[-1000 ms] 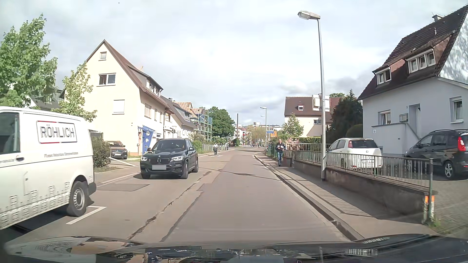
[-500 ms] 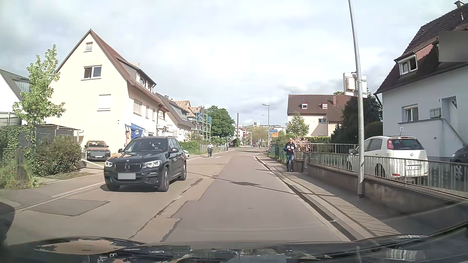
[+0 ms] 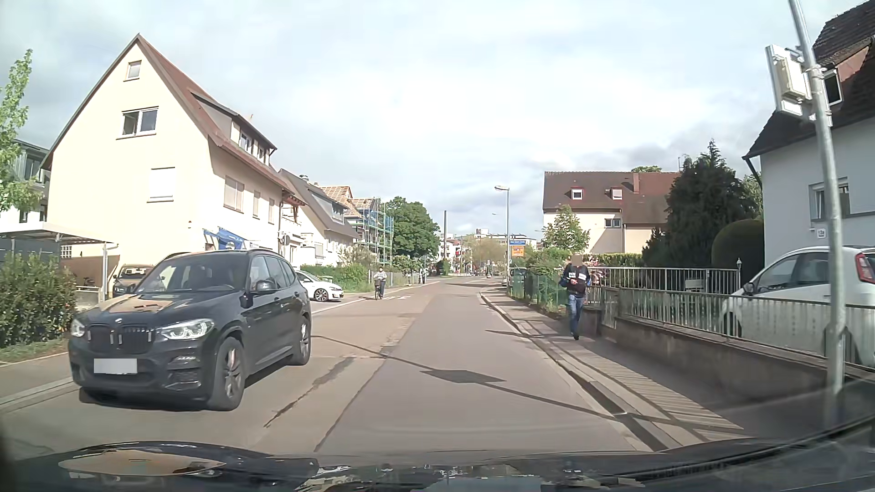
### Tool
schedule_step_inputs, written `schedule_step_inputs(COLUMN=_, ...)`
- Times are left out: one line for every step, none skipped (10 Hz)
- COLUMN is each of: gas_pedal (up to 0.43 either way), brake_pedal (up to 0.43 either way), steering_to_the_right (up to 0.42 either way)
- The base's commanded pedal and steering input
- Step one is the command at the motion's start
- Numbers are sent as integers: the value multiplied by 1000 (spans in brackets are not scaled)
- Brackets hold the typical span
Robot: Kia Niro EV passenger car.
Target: Follow the waypoints while adhering to traffic rules and regulations
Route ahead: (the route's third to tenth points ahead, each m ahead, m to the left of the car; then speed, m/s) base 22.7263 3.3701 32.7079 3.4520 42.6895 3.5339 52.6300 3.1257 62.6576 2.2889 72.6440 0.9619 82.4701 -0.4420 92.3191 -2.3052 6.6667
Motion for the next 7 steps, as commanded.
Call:
schedule_step_inputs(gas_pedal=47, brake_pedal=0, steering_to_the_right=0)
schedule_step_inputs(gas_pedal=47, brake_pedal=0, steering_to_the_right=0)
schedule_step_inputs(gas_pedal=47, brake_pedal=0, steering_to_the_right=0)
schedule_step_inputs(gas_pedal=47, brake_pedal=0, steering_to_the_right=0)
schedule_step_inputs(gas_pedal=47, brake_pedal=0, steering_to_the_right=0)
schedule_step_inputs(gas_pedal=59, brake_pedal=0, steering_to_the_right=-1)
schedule_step_inputs(gas_pedal=59, brake_pedal=0, steering_to_the_right=-1)
